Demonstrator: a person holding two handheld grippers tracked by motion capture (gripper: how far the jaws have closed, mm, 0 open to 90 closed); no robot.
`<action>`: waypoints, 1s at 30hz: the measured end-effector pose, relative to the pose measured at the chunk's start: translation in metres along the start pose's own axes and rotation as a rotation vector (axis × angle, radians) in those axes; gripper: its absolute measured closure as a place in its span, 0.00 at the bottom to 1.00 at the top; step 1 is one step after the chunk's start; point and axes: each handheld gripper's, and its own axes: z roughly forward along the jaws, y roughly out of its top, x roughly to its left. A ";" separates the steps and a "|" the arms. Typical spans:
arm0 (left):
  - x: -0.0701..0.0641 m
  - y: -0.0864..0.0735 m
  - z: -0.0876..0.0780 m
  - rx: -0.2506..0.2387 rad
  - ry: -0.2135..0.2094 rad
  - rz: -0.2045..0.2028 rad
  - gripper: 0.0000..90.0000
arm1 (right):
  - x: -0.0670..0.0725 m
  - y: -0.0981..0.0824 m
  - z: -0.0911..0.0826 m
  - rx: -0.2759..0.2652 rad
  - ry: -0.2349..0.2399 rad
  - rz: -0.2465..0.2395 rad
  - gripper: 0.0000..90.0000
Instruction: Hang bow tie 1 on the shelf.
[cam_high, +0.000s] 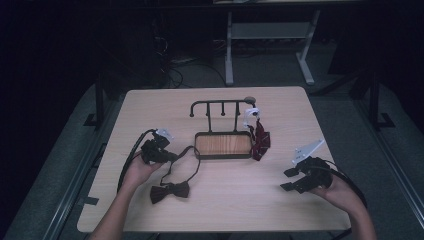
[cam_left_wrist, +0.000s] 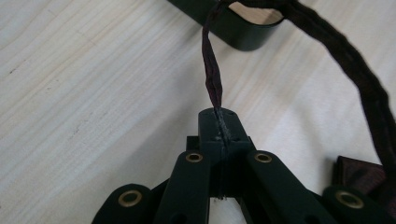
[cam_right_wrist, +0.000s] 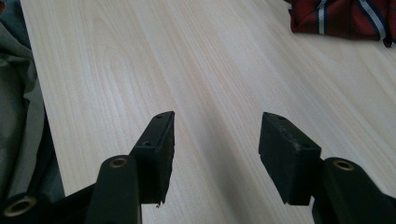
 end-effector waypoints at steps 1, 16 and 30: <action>0.000 0.000 -0.002 0.007 -0.001 0.006 1.00 | 0.000 0.000 0.000 0.001 0.002 -0.001 0.50; -0.012 0.007 -0.032 0.013 -0.044 0.061 1.00 | 0.000 0.000 -0.001 -0.005 0.001 -0.008 0.50; -0.021 0.013 -0.055 0.009 -0.047 0.108 1.00 | 0.002 0.003 -0.001 -0.009 0.005 -0.009 0.50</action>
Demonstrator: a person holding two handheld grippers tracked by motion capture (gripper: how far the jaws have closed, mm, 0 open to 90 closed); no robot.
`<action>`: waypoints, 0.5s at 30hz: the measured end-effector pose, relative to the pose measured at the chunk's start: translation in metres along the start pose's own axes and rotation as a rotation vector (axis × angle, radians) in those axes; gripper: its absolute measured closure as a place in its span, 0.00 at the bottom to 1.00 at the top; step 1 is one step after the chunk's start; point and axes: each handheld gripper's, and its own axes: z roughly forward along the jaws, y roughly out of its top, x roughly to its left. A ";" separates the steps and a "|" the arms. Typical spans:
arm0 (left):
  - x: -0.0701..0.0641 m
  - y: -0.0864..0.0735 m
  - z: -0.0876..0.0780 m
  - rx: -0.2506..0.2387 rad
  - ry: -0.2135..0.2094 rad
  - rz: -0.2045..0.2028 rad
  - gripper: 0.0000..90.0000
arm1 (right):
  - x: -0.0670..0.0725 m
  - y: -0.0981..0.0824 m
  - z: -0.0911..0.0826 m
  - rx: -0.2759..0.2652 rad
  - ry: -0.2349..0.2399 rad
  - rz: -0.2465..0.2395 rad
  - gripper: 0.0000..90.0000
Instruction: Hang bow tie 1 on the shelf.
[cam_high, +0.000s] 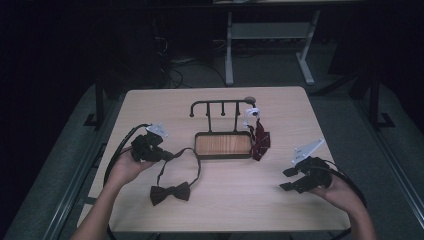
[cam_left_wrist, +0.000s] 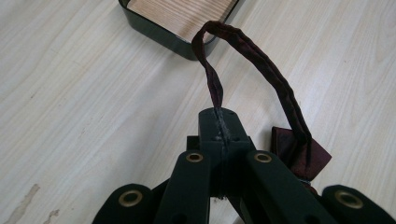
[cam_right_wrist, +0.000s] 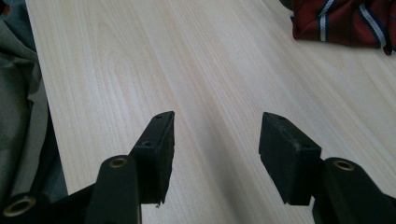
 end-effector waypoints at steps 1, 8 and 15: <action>0.000 0.001 -0.001 -0.002 -0.003 0.002 1.00 | 0.000 0.000 0.000 0.000 -0.002 -0.003 0.50; -0.003 0.004 -0.006 0.006 -0.009 0.025 1.00 | 0.000 0.000 0.000 -0.003 0.006 0.011 0.49; -0.006 0.008 -0.012 0.003 -0.011 0.033 1.00 | -0.001 0.001 0.001 -0.003 0.001 -0.001 0.49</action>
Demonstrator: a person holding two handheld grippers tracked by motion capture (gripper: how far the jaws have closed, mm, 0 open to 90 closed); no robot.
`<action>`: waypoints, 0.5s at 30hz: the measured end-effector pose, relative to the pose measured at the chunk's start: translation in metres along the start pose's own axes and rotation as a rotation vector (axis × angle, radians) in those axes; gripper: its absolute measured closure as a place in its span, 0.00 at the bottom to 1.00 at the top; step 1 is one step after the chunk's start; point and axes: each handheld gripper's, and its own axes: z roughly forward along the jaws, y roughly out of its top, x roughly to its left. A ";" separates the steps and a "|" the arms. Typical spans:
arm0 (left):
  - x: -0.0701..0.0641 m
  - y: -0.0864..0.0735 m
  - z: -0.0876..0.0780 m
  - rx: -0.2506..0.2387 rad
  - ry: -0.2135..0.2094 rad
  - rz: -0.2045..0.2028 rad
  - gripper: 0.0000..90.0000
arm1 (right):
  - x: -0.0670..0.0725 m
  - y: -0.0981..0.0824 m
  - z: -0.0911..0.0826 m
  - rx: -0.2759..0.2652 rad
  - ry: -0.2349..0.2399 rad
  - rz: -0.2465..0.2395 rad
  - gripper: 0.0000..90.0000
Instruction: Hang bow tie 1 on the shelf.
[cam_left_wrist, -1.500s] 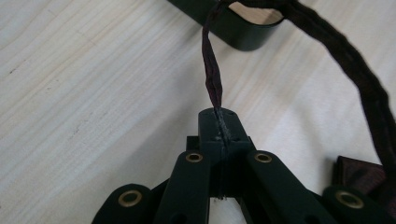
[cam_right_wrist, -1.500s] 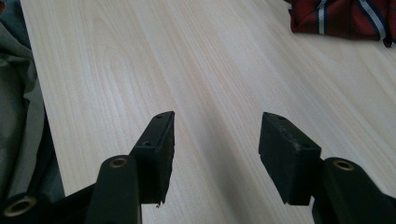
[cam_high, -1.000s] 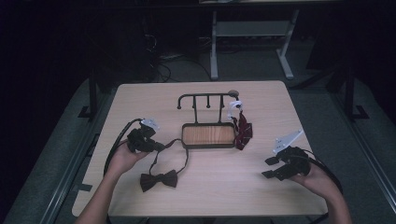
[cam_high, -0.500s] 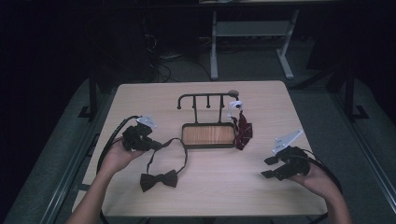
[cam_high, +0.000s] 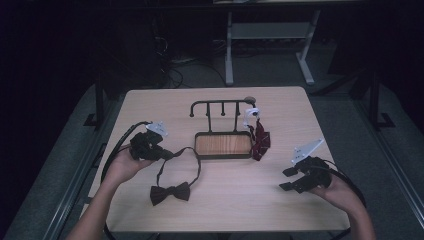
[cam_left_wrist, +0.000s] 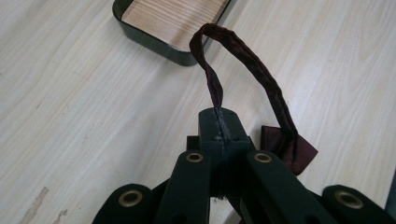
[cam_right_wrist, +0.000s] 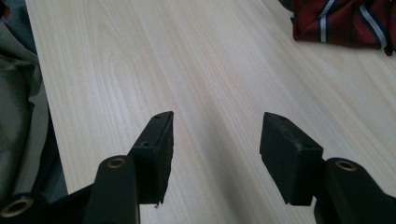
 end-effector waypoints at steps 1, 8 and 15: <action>0.000 0.000 -0.001 0.007 0.000 0.011 1.00 | 0.000 0.000 0.000 0.000 0.000 0.000 0.49; -0.002 0.004 -0.008 -0.008 -0.004 0.018 1.00 | 0.000 0.000 0.000 -0.001 -0.001 0.004 0.49; -0.002 0.007 -0.013 -0.014 -0.026 0.025 1.00 | 0.000 0.000 -0.001 -0.001 -0.005 0.007 0.48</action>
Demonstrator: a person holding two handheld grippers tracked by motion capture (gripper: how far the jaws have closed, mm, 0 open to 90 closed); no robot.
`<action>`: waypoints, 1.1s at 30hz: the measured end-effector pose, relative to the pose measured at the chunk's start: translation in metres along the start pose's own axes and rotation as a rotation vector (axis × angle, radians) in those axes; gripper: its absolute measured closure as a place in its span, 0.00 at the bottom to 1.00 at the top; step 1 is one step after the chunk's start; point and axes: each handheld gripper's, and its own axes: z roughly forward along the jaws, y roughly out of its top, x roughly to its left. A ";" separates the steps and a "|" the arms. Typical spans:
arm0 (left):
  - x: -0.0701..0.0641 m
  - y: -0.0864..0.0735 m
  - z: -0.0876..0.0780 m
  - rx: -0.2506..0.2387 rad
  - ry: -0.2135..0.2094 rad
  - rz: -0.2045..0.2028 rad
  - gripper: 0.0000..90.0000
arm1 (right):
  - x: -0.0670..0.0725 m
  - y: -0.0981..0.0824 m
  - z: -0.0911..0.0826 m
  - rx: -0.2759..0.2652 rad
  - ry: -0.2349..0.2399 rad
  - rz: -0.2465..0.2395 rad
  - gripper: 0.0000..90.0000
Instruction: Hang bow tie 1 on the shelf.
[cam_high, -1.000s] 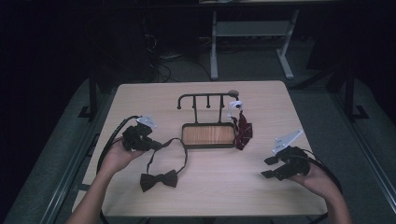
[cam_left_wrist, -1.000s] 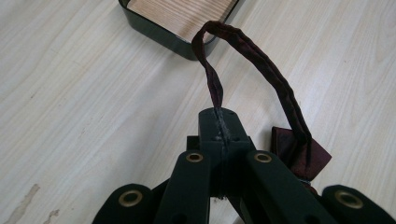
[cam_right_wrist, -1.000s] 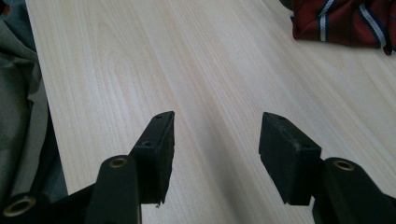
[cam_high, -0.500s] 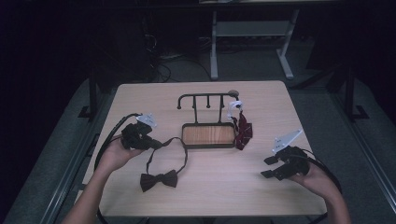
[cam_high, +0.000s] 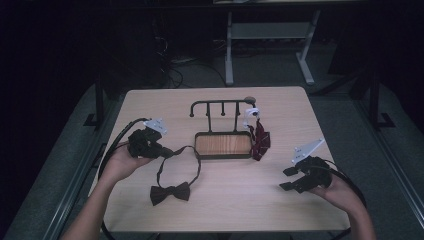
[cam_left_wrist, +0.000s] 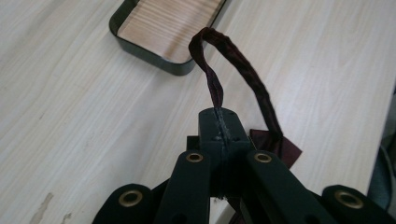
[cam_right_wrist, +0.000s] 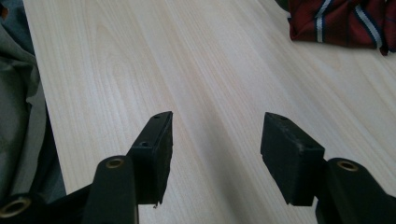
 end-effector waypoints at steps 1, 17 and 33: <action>0.000 0.001 -0.001 -0.003 -0.001 -0.003 1.00 | 0.000 0.000 0.000 -0.001 0.001 0.005 0.48; -0.003 0.016 -0.021 -0.010 0.003 0.032 1.00 | 0.000 -0.001 -0.002 -0.005 -0.006 0.003 0.48; -0.004 0.027 -0.038 -0.027 0.009 0.049 1.00 | 0.000 -0.001 -0.003 -0.008 -0.009 0.003 0.48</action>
